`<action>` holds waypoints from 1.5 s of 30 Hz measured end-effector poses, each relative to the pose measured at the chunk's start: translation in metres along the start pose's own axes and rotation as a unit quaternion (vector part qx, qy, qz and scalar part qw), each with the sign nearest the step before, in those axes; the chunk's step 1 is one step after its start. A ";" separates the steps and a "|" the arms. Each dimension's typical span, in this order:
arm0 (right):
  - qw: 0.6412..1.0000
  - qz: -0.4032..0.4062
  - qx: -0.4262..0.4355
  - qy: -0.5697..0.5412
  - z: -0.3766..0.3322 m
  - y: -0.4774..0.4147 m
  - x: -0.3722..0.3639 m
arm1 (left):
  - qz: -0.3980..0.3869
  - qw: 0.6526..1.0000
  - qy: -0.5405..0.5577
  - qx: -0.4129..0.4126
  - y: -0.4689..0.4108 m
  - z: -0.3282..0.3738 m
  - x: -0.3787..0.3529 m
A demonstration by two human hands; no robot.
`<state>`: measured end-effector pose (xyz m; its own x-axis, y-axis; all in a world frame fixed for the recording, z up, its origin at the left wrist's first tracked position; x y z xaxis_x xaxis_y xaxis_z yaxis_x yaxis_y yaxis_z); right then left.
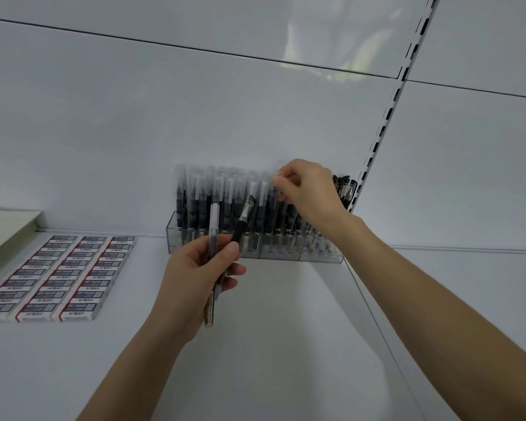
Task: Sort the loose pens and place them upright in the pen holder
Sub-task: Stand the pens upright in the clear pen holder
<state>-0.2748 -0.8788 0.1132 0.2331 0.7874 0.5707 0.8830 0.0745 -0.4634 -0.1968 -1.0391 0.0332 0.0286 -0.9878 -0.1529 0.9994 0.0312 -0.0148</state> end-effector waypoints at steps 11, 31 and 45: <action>0.998 -0.052 -0.041 0.004 0.007 0.005 -0.006 | -0.001 1.000 0.009 0.001 0.000 0.001 0.000; 0.934 -0.011 -0.122 -0.335 -0.004 0.064 0.011 | -0.061 0.998 0.000 -0.022 0.003 0.005 -0.032; 0.931 0.263 -0.110 -0.229 0.052 0.051 0.105 | -0.067 0.989 -0.126 0.035 0.003 -0.010 -0.043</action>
<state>-0.2264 -0.7611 0.1143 0.5038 0.8612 -0.0674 0.7696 -0.4829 -0.4177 -0.1951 -0.9955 0.0302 -0.1091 -0.9893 0.0971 0.9932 -0.1045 0.0517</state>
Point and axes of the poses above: each hand's wrist, its own y-axis away from the middle knuckle, its own x-axis out of the back of the hand, z = x × y, the point moved 4 cm from there along -y, towards the middle knuckle, and after that the axes turned 6 degrees about -y, right-handed, at the moved point
